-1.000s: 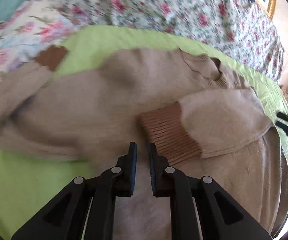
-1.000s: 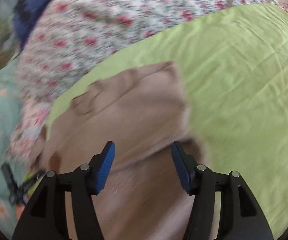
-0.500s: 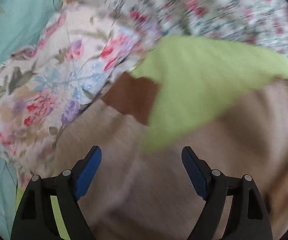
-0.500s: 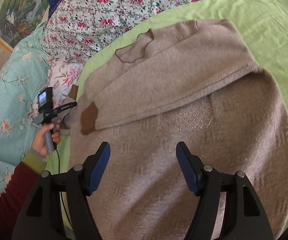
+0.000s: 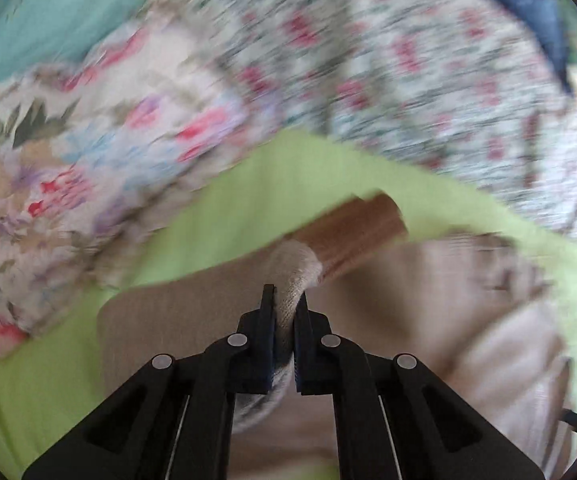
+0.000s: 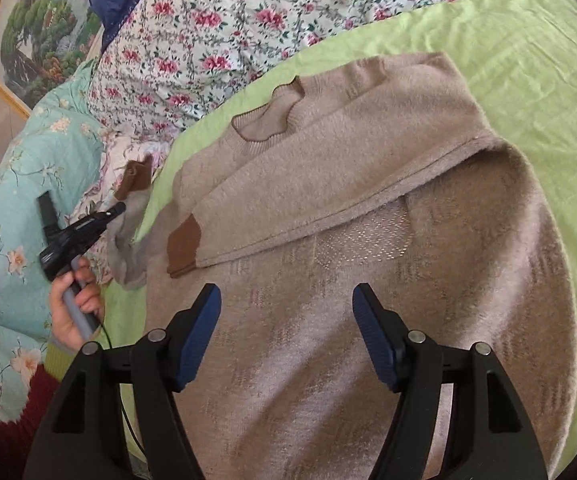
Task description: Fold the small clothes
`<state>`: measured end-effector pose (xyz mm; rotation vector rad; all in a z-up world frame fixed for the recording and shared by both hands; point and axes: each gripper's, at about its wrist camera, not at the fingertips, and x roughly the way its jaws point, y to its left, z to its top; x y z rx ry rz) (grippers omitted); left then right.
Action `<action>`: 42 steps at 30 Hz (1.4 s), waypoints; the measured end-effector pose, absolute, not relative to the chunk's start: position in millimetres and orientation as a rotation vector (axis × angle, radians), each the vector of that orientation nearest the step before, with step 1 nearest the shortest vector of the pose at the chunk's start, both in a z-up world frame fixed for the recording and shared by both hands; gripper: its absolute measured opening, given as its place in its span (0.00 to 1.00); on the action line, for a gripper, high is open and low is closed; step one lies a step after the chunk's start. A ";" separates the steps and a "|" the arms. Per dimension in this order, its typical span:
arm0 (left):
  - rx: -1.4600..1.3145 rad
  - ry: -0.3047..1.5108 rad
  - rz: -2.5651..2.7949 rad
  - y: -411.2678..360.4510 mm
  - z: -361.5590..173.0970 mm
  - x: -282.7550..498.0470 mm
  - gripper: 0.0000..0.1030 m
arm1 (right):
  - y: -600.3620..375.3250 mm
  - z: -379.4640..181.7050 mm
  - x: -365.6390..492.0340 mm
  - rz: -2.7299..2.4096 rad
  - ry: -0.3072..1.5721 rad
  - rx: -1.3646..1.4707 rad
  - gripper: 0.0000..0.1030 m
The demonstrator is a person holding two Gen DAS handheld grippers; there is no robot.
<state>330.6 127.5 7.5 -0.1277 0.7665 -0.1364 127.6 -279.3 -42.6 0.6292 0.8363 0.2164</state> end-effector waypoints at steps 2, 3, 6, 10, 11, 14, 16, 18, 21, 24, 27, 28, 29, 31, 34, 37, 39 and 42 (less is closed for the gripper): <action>-0.149 0.724 -0.214 93.7 20.6 308.4 0.05 | -283.1 -41.4 123.6 0.209 0.832 0.633 0.67; -0.162 0.710 -0.247 78.5 24.0 302.5 0.05 | -285.8 -41.0 120.9 0.202 0.827 0.637 0.67; -0.198 0.684 -0.361 21.1 28.6 288.9 0.05 | -295.6 -43.2 116.4 0.179 0.824 0.654 0.67; -0.179 0.689 -0.461 -44.3 16.1 288.1 0.05 | -308.2 -48.1 116.0 0.160 0.826 0.676 0.67; -0.168 0.710 -0.478 -63.8 7.2 289.2 0.05 | -310.6 -49.2 116.3 0.158 0.825 0.682 0.67; -0.106 0.768 -0.495 -106.6 -21.9 296.8 0.06 | -315.0 -53.3 118.8 0.149 0.837 0.684 0.67; -0.063 0.819 -0.493 -125.0 -45.2 300.8 0.07 | -316.4 -55.6 120.7 0.146 0.842 0.684 0.67; -0.045 0.865 -0.498 -131.8 -62.2 301.9 0.09 | -317.8 -57.9 125.1 0.144 0.848 0.689 0.67; -0.037 0.916 -0.492 -130.4 -75.5 298.2 0.24 | -319.3 -59.2 136.9 0.148 0.846 0.704 0.67; -0.072 0.917 -0.494 -113.6 -71.0 283.9 0.58 | -317.1 -57.3 156.1 0.155 0.847 0.691 0.67; -0.084 0.883 -0.461 -85.3 -58.7 259.7 0.66 | -316.4 -54.3 179.6 0.161 0.830 0.700 0.67; -0.085 0.876 -0.444 -75.0 -55.5 251.6 0.66 | -315.7 -53.4 189.0 0.163 0.829 0.698 0.67; -0.086 0.864 -0.418 -62.8 -52.0 243.8 0.66 | -314.7 -53.1 199.2 0.160 0.828 0.698 0.67; -0.075 0.845 -0.330 -36.0 -49.1 231.3 0.66 | -312.1 -55.6 219.8 0.161 0.843 0.692 0.67; -0.080 0.832 -0.169 11.4 -49.8 221.4 0.66 | -304.6 -71.7 253.1 0.145 0.918 0.684 0.67; -0.153 0.888 -0.075 57.4 -62.4 227.3 0.64 | -296.5 -76.7 271.2 0.130 0.921 0.680 0.67; -0.190 0.910 -0.029 76.5 -68.4 234.4 0.64 | -290.8 -63.8 274.2 0.186 0.888 0.678 0.10; -0.208 0.913 -0.002 88.5 -72.1 247.6 0.64 | -295.6 -27.0 261.4 0.228 0.786 0.668 0.06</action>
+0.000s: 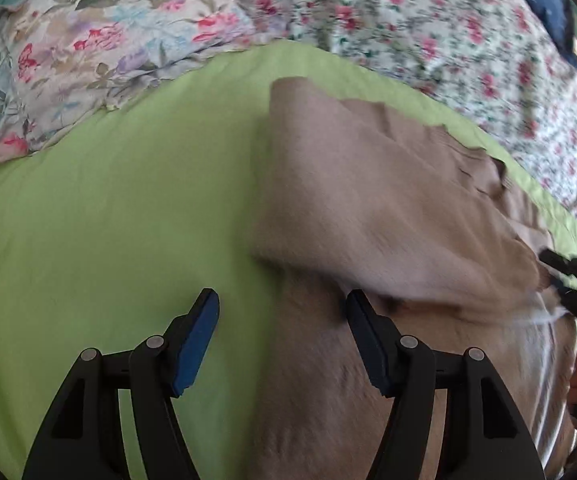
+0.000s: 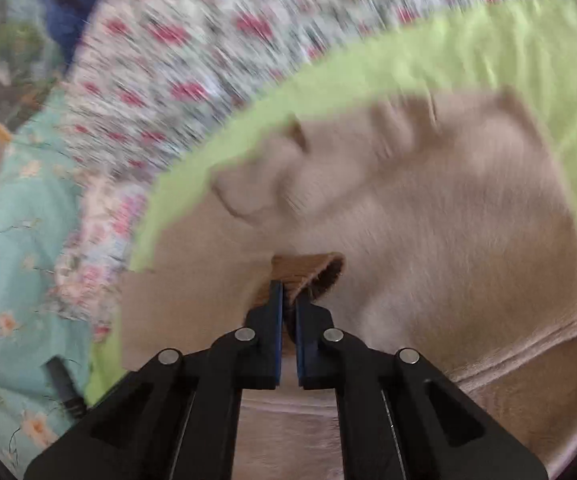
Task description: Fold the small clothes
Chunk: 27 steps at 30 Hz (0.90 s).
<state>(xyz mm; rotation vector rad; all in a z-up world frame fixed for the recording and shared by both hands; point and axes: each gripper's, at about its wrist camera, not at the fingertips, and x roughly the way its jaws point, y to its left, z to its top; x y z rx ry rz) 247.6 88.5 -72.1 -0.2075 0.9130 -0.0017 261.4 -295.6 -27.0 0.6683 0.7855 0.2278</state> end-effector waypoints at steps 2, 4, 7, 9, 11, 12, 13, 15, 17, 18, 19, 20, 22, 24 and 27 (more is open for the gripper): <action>-0.208 0.912 -0.009 89.3 -72.5 258.8 0.60 | -308.5 -1.4 241.6 0.214 0.696 0.656 0.06; -0.200 0.902 0.000 89.2 -72.0 265.5 0.59 | -328.9 12.8 217.8 0.151 0.630 0.648 0.06; -0.198 0.894 0.018 83.1 -77.3 271.1 0.58 | -346.8 -3.0 211.6 0.060 0.682 0.611 0.06; -0.192 0.899 0.029 79.9 -82.9 272.8 0.58 | -356.0 -27.6 214.8 0.032 0.746 0.630 0.06; -0.203 0.884 0.028 81.4 -81.4 272.1 0.55 | -358.3 -45.1 217.6 0.020 0.784 0.633 0.06; -0.221 0.877 0.029 84.5 -81.0 271.4 0.54 | -357.3 -51.6 218.5 0.020 0.798 0.635 0.06; -0.245 0.870 0.027 88.3 -81.3 269.9 0.52 | -355.5 -54.8 218.2 0.019 0.802 0.634 0.06; -0.293 0.858 0.026 95.8 -81.7 266.7 0.51 | -353.4 -55.3 215.4 0.025 0.797 0.625 0.06; -0.344 0.842 0.032 103.3 -82.1 263.6 0.51 | -347.7 -56.0 218.3 0.018 0.804 0.598 0.06; -0.355 0.839 0.031 104.9 -82.7 262.8 0.51 | -348.0 -58.6 218.4 0.011 0.810 0.576 0.06; -0.358 0.833 0.031 104.8 -82.9 262.3 0.51 | -347.4 -62.1 219.0 -0.003 0.825 0.548 0.06; -0.355 0.831 0.031 103.9 -83.0 262.3 0.51 | -348.9 -68.0 219.5 -0.022 0.842 0.544 0.06; -0.350 0.832 0.031 102.5 -83.7 262.2 0.51 | -350.2 -74.8 218.1 -0.037 0.862 0.542 0.06; -0.353 0.833 0.024 102.5 -85.1 262.4 0.51 | -348.0 -78.0 217.2 -0.053 0.865 0.523 0.06; -0.353 0.838 0.021 102.2 -87.1 263.7 0.52 | -348.5 -72.3 213.3 -0.065 0.861 0.528 0.09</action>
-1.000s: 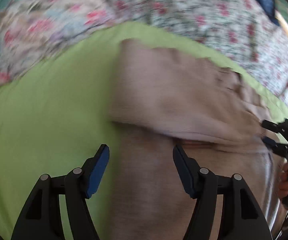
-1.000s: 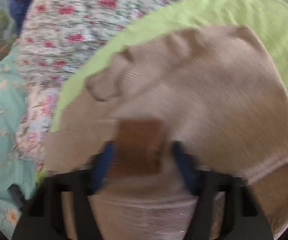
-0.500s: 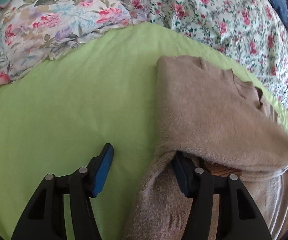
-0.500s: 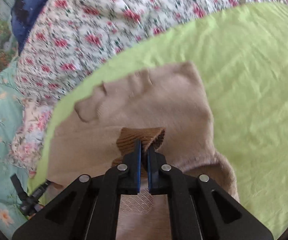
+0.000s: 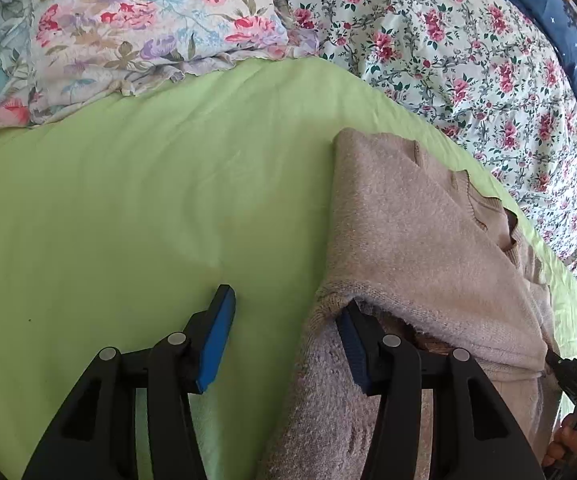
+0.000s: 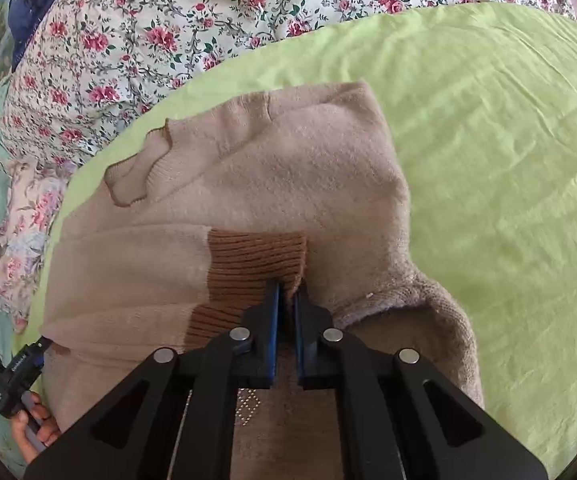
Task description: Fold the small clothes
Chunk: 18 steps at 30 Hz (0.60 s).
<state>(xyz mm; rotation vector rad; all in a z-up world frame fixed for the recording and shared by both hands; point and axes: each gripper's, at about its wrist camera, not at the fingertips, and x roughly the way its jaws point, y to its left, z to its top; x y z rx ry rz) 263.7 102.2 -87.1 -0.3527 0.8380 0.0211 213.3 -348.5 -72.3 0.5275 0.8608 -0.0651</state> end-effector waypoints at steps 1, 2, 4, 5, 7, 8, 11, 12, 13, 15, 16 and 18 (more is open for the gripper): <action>-0.348 0.840 0.023 101.2 -87.2 264.2 0.52 | -347.6 -72.1 212.3 -0.084 0.854 0.531 0.09; -0.344 0.841 0.026 100.2 -86.8 264.0 0.52 | -349.4 -67.5 206.2 -0.096 0.847 0.534 0.10; -0.330 0.861 0.021 99.0 -84.1 263.3 0.52 | -352.5 -55.0 189.9 -0.080 0.822 0.550 0.10; -0.313 0.881 0.019 97.7 -81.5 261.0 0.51 | -352.9 -47.2 178.5 -0.069 0.805 0.551 0.10; -0.307 0.887 -0.017 97.1 -73.1 244.9 0.48 | -351.0 -34.3 151.3 -0.047 0.793 0.535 0.15; -0.320 0.888 -0.060 97.0 -68.8 232.5 0.48 | -350.4 -31.6 137.1 -0.026 0.794 0.531 0.25; -0.305 0.887 -0.175 93.1 -58.1 188.7 0.51 | -345.6 -32.3 95.7 0.009 0.807 0.507 0.51; -0.286 0.891 -0.200 90.9 -56.1 175.5 0.52 | -344.5 -32.5 82.7 0.018 0.812 0.500 0.51; -0.261 0.901 -0.236 88.4 -55.0 156.7 0.55 | -342.5 -35.0 68.9 0.032 0.820 0.493 0.51; -0.235 0.924 -0.278 86.7 -56.8 131.0 0.60 | -342.9 -39.7 39.6 0.061 0.838 0.492 0.51; -0.222 0.942 -0.298 87.3 -59.9 114.0 0.61 | -343.4 -43.0 25.5 0.077 0.844 0.501 0.51; -0.215 0.972 -0.314 90.8 -66.5 87.4 0.61 | -346.5 -47.3 -3.0 0.097 0.849 0.508 0.51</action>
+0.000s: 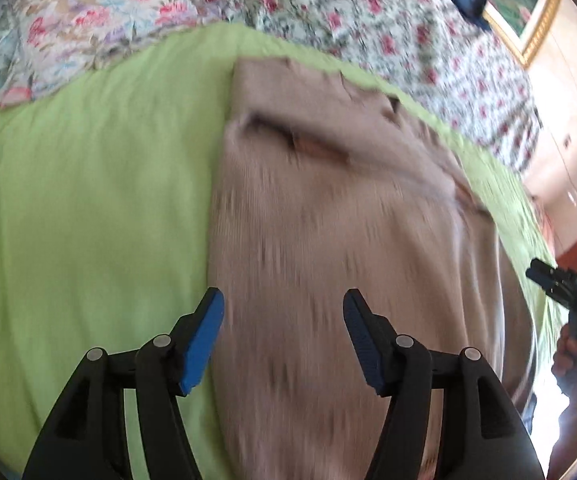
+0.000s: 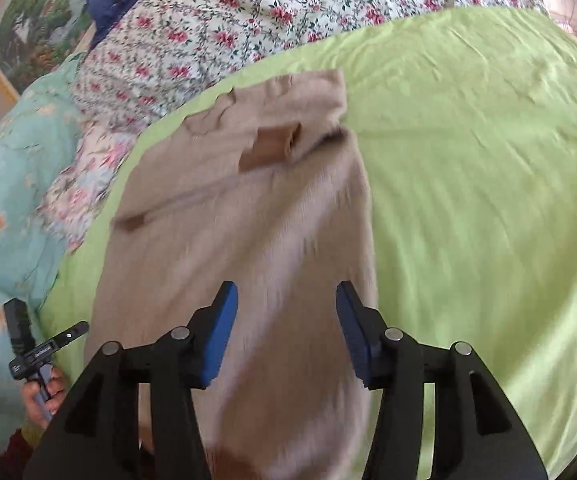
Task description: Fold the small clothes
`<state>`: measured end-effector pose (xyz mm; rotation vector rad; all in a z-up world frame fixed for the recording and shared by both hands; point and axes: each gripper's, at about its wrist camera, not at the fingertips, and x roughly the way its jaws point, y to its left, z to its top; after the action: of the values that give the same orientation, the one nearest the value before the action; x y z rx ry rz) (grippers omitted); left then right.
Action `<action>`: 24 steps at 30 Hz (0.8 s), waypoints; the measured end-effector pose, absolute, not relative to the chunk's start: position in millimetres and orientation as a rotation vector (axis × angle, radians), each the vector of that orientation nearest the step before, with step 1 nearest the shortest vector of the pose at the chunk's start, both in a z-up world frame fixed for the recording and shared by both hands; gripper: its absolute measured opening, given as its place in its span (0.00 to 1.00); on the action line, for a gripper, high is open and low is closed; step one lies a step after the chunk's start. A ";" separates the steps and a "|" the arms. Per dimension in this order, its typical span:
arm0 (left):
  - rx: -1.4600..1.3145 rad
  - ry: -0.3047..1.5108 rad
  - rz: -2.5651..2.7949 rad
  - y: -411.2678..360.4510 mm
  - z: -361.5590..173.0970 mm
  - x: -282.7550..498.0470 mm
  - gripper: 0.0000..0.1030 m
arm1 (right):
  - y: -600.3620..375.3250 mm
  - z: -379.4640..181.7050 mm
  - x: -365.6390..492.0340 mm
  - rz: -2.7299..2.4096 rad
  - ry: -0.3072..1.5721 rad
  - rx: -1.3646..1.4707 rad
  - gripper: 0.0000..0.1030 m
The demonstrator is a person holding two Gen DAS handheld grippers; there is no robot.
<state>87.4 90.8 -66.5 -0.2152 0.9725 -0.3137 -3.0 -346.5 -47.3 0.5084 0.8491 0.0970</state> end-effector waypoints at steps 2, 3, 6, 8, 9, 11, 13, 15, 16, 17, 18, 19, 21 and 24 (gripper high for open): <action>-0.233 1.002 -0.322 97.0 -73.6 64.9 0.64 | -349.9 -51.2 -26.9 0.114 0.862 0.515 0.52; -0.244 1.013 -0.326 100.2 -76.5 55.8 0.64 | -353.0 -55.2 -40.6 0.132 0.876 0.523 0.53; -0.325 1.041 -0.384 110.7 -88.4 22.2 0.64 | -356.5 -68.6 -68.1 0.171 0.942 0.513 0.53; -0.330 1.037 -0.417 110.8 -91.4 4.8 0.64 | -355.9 -76.8 -81.8 0.220 0.971 0.519 0.53; -0.338 1.042 -0.445 109.0 -93.7 -3.0 0.64 | -355.1 -77.2 -85.5 0.243 0.968 0.529 0.53; -0.358 1.058 -0.503 104.4 -98.8 -11.4 0.64 | -350.1 -78.9 -91.2 0.306 0.967 0.556 0.53; -0.342 1.060 -0.547 96.7 -100.7 -19.6 0.64 | -340.9 -81.1 -91.8 0.368 0.979 0.550 0.53; -0.326 1.062 -0.584 91.0 -101.0 -22.1 0.64 | -327.2 -86.4 -90.7 0.432 1.006 0.532 0.53; -0.327 1.066 -0.607 88.9 -101.9 -22.7 0.64 | -320.9 -89.9 -90.1 0.453 1.019 0.520 0.53; -0.327 1.067 -0.622 87.2 -102.3 -21.9 0.64 | -316.6 -92.5 -91.1 0.470 1.021 0.510 0.53; -0.320 1.066 -0.631 86.7 -103.7 -22.8 0.63 | -315.6 -94.0 -92.4 0.479 1.018 0.512 0.53; -0.316 1.066 -0.638 86.1 -104.8 -23.0 0.62 | -315.8 -94.7 -93.2 0.486 1.012 0.522 0.53; -0.317 1.071 -0.662 87.9 -105.8 -23.2 0.61 | -320.8 -96.3 -93.9 0.498 0.989 0.557 0.51; -0.299 1.087 -0.704 88.8 -105.0 -18.1 0.56 | -322.7 -97.2 -90.7 0.450 1.001 0.522 0.15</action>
<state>-18.1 88.8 -105.0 -0.2989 1.0868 -0.7037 -90.7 -322.7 -97.2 0.5223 1.0007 0.4504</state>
